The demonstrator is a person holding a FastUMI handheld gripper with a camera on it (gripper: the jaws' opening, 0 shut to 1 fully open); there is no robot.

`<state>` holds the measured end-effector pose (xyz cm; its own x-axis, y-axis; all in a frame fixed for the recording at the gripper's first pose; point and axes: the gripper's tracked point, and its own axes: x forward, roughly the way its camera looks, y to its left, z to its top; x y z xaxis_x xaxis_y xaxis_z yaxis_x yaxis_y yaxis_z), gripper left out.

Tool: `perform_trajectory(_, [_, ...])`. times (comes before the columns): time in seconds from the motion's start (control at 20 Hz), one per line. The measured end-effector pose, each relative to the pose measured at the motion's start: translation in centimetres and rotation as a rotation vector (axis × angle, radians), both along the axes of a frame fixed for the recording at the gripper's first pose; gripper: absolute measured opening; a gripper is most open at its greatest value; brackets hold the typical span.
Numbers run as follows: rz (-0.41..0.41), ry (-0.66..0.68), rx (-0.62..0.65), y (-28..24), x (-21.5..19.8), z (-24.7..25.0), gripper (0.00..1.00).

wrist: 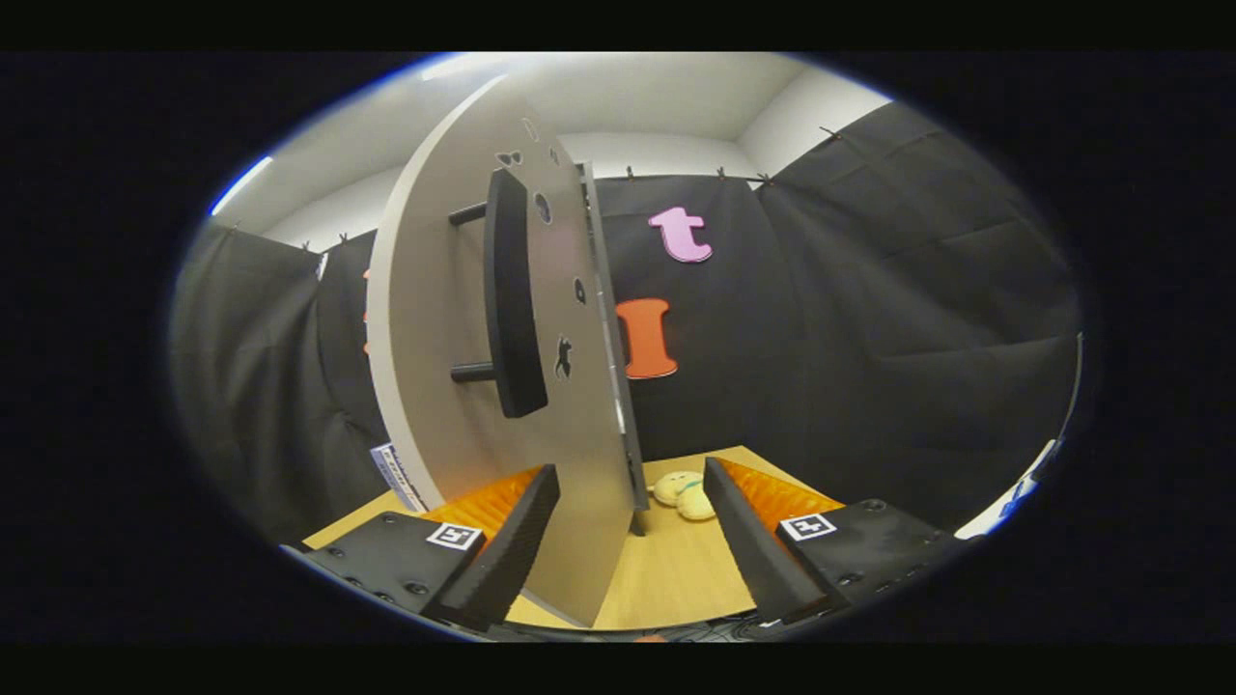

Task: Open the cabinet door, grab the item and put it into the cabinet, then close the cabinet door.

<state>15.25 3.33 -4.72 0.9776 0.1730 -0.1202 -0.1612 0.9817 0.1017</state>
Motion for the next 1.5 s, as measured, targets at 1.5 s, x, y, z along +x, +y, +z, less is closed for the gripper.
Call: perform_trajectory(1.5, [0.042,-0.034,-0.047,11.7,4.7,-1.4,0.97])
